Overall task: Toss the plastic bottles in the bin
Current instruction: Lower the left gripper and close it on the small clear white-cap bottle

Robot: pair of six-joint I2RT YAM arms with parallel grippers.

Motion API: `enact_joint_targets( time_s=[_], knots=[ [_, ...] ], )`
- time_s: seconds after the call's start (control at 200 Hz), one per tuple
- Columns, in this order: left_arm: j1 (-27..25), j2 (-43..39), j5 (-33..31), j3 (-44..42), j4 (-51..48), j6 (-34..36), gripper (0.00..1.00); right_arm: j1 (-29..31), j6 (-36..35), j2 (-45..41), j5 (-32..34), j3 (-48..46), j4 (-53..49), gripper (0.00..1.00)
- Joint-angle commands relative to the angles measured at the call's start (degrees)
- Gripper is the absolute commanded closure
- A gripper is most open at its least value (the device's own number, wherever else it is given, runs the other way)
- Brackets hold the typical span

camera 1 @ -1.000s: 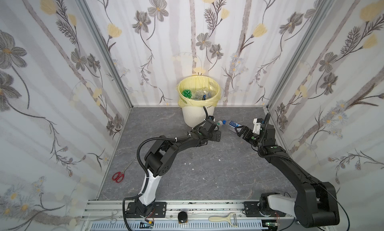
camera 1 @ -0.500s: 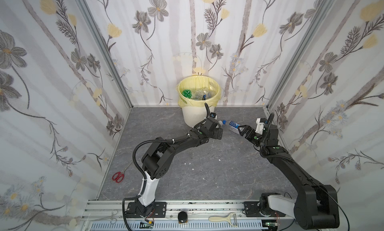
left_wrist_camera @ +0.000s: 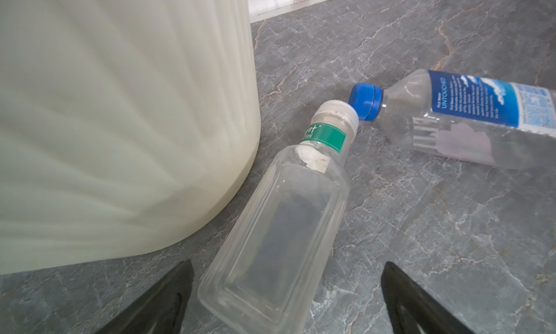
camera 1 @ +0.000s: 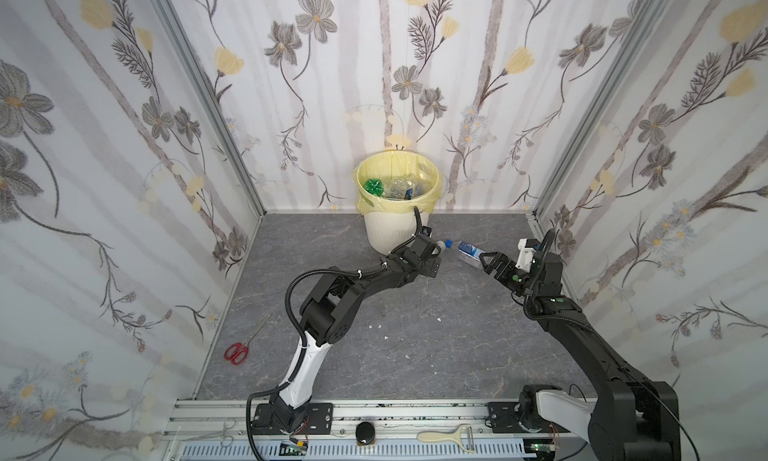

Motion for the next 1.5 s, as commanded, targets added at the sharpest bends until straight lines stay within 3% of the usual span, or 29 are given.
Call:
enact_joint_targets(
  time_s=[0.0, 0.37, 0.764, 0.884, 1.014, 1.144, 1.494],
  knots=[
    [0.0, 0.7, 0.3, 0.7, 0.1, 1.3, 0.00, 0.0, -0.2, 0.3, -1.1, -0.2, 1.9, 0.00],
    [-0.1, 1.6, 3.9, 0.1, -0.3, 0.7, 0.16, -0.4, -0.2, 0.6, -1.1, -0.7, 2.4, 0.00],
    [-0.1, 4.3, 3.2, 2.6, -0.5, 1.6, 0.15, -0.6, -0.2, 1.3, -1.4, -0.7, 3.0, 0.00],
    [-0.1, 4.5, 3.7, 2.8, -0.6, 1.2, 0.27, -0.8, -0.3, 1.6, -1.5, -0.7, 3.0, 0.00],
    [-0.1, 4.6, 4.0, 2.7, -0.6, 1.4, 0.34, -1.0, -0.2, 2.2, -1.7, -0.6, 3.4, 0.00],
    [-0.1, 3.5, 4.4, 1.4, -0.7, 1.4, 0.38, -1.0, 0.0, 2.7, -2.3, -0.5, 3.9, 0.00],
    [-0.1, -3.5, 6.9, -4.2, -0.5, 0.4, 0.40, -1.0, 1.4, 3.5, -3.7, -1.2, 5.7, 0.00]
  ],
)
